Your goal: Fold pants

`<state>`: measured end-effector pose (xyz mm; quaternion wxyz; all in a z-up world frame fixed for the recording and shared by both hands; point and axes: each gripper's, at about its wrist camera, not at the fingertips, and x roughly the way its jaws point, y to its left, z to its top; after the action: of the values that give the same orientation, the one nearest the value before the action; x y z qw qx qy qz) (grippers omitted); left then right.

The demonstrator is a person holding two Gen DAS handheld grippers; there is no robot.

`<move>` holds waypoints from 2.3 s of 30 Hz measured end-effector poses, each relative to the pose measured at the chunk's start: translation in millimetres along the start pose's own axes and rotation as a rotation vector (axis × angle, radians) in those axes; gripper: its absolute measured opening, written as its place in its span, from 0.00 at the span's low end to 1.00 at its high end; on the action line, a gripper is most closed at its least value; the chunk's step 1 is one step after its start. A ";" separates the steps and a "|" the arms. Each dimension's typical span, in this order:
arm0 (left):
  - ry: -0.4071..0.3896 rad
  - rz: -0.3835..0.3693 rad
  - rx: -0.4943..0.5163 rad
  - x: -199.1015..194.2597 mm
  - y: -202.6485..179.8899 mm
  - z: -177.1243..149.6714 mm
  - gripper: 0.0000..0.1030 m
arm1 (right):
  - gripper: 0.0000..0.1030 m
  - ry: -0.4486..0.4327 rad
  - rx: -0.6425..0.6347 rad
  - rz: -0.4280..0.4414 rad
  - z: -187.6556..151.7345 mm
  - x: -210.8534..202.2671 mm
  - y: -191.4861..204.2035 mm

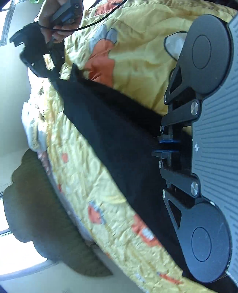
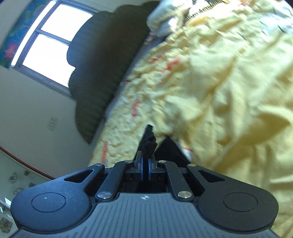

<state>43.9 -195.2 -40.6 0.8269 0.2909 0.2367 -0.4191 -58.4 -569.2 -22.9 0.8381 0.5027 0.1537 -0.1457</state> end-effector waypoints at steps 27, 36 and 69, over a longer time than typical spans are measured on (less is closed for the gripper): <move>-0.029 -0.043 -0.101 -2.5 11.0 1.5 0.27 | 0.36 -0.067 0.001 -0.006 -22.5 19.3 9.3; -0.068 -0.082 -0.150 -8.1 15.0 8.2 0.27 | 0.08 -0.156 -0.259 0.129 -1.3 -3.0 66.8; -0.026 0.142 -0.645 -72.1 139.0 -36.7 0.73 | 0.15 -0.192 -0.777 -0.044 -89.6 12.5 167.5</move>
<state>115.3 -63.6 18.1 0.9065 0.0245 0.3257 -0.2675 9.8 -415.1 65.6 0.9730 0.1291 0.1291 -0.1412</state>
